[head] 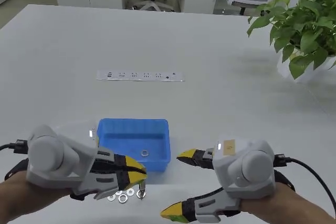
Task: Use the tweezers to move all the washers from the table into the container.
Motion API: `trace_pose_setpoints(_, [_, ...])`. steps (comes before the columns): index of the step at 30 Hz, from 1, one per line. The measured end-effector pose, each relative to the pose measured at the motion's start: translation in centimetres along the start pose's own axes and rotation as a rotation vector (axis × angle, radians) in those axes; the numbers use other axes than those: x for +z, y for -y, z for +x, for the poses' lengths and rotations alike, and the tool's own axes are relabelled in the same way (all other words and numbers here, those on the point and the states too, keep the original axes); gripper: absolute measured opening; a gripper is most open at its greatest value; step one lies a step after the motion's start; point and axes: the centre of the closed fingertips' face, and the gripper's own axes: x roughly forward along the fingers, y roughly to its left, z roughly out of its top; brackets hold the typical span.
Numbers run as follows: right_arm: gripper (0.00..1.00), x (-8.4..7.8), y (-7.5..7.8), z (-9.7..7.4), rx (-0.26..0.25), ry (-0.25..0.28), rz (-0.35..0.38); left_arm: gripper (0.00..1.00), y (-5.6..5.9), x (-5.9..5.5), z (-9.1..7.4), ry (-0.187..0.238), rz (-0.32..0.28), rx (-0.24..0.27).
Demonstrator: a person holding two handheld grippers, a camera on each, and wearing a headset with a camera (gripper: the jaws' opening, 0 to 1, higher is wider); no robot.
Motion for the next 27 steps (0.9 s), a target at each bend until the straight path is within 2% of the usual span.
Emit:
trace_pose_setpoints(11, [0.52,0.7,-0.6,1.3,0.052,0.002,-0.064,0.06,0.1,-0.1,-0.2,-0.010,0.019,-0.020])
trace_pose_setpoints(19, [0.39,0.5,-1.0,2.6,0.099,-0.030,-0.128,0.06,0.2,-0.2,-0.2,-0.017,0.029,-0.038])
trace_pose_setpoints(27, [0.32,0.3,-1.1,3.5,0.119,-0.048,-0.171,0.06,0.3,-0.2,-0.2,-0.023,0.034,-0.050])
